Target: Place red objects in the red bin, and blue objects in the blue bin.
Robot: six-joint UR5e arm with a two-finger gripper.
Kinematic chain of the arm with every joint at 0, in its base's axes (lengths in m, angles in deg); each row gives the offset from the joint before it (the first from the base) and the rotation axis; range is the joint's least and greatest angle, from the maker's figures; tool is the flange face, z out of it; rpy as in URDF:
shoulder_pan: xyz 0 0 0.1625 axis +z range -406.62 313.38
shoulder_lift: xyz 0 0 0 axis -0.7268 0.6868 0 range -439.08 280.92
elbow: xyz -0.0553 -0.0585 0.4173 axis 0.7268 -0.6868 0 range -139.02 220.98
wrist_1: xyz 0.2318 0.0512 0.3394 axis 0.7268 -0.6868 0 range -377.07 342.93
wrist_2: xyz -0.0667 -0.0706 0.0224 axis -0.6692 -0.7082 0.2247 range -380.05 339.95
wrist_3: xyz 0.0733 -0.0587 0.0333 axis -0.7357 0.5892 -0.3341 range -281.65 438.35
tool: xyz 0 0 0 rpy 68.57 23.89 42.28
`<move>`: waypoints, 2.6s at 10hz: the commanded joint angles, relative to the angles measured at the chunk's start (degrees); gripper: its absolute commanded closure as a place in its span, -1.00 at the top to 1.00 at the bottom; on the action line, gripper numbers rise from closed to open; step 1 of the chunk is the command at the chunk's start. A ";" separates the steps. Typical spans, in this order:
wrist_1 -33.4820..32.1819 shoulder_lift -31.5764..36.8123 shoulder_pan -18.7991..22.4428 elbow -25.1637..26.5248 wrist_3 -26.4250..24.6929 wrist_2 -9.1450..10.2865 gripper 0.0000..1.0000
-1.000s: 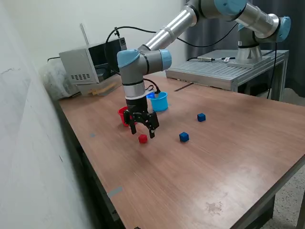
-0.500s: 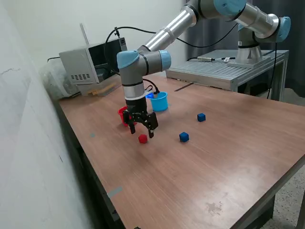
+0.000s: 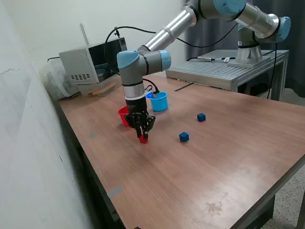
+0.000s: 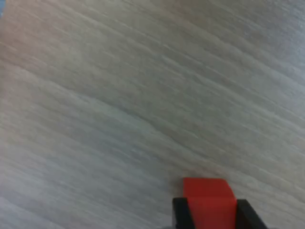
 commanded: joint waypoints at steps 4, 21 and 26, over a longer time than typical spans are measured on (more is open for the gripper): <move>0.47 3.82 -0.26 1.43 -0.93 -1.40 -1.00; 2.23 11.92 -11.60 8.56 -10.86 -6.06 1.00; 4.33 13.41 -9.68 8.56 -14.36 -5.89 1.00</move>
